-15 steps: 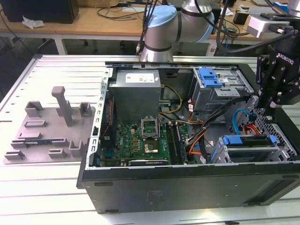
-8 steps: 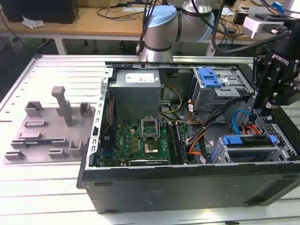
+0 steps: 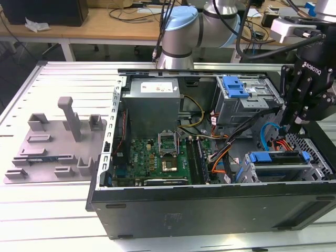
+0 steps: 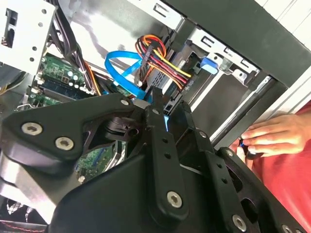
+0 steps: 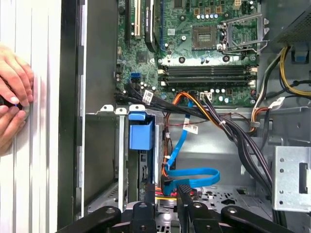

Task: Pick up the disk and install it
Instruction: 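Insert the second disk wire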

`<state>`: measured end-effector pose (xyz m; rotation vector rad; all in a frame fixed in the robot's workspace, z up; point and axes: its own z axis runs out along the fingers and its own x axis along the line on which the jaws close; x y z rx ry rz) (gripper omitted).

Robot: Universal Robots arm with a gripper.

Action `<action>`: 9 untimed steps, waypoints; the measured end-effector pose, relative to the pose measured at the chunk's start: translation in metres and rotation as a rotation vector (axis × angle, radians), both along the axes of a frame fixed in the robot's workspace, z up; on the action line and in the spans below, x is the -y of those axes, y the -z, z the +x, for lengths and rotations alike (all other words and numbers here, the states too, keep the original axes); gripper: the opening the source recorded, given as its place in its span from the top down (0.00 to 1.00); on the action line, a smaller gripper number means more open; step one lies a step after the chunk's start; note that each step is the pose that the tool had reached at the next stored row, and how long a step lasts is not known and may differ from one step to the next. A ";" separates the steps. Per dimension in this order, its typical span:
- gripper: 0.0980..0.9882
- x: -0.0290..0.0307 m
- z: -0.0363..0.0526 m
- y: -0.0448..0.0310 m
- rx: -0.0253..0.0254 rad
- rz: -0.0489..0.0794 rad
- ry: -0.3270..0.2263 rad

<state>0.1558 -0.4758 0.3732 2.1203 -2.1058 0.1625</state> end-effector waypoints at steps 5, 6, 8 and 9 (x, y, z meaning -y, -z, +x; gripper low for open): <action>0.75 0.0000 -0.0033 0.0044 -0.0028 -0.002 0.000; 0.75 0.0000 -0.0039 0.0045 -0.0039 -0.002 0.001; 0.75 -0.0001 -0.0040 0.0051 -0.0086 -0.004 0.015; 0.75 -0.0001 -0.0040 0.0055 -0.0123 -0.005 0.020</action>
